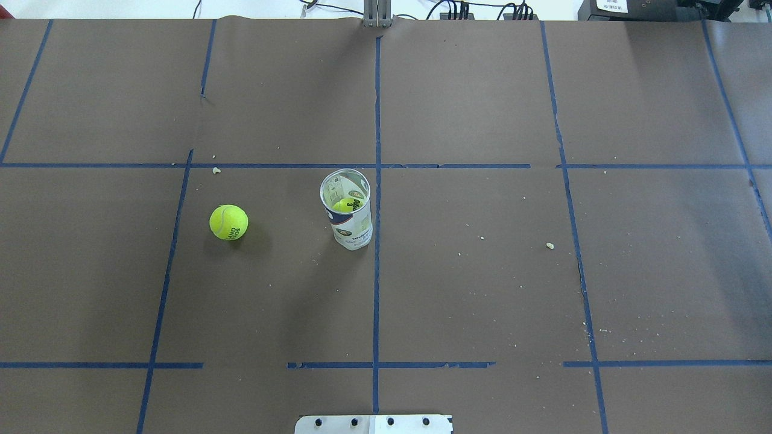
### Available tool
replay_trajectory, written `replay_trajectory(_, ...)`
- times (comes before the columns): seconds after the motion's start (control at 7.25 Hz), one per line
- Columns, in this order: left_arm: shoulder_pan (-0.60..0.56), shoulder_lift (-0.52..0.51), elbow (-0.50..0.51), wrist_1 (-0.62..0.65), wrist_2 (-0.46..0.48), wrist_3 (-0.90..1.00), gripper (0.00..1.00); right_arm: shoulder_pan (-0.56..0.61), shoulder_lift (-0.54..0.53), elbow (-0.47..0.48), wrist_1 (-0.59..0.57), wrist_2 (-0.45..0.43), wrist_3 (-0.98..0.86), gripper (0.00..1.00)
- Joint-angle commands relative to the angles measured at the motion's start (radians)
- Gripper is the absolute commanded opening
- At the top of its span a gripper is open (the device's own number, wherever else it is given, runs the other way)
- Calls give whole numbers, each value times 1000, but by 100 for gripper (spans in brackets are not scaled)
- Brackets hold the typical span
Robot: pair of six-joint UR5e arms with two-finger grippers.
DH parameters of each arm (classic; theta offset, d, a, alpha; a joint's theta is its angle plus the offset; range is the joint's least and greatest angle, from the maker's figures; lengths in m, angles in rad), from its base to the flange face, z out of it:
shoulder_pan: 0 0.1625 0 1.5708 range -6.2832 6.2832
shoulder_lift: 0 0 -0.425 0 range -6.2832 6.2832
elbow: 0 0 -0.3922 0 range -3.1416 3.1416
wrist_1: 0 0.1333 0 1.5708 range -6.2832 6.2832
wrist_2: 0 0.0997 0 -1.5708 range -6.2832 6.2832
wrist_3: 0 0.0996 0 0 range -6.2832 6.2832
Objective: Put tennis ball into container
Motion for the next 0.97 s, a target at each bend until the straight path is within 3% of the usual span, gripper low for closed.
replay_trajectory(0.0,173,-47,-83,-22,12,-253,100,0,0,0,0,0,0,100)
replay_trajectory(0.28,287,-109,-74,-70,53,-427,100,0,0,0,0,0,0,100)
replay_trajectory(0.69,489,-235,70,-72,243,-435,100,0,0,0,0,0,0,100)
replay_trajectory(0.83,538,-244,99,-95,259,-438,100,0,0,0,0,0,0,100)
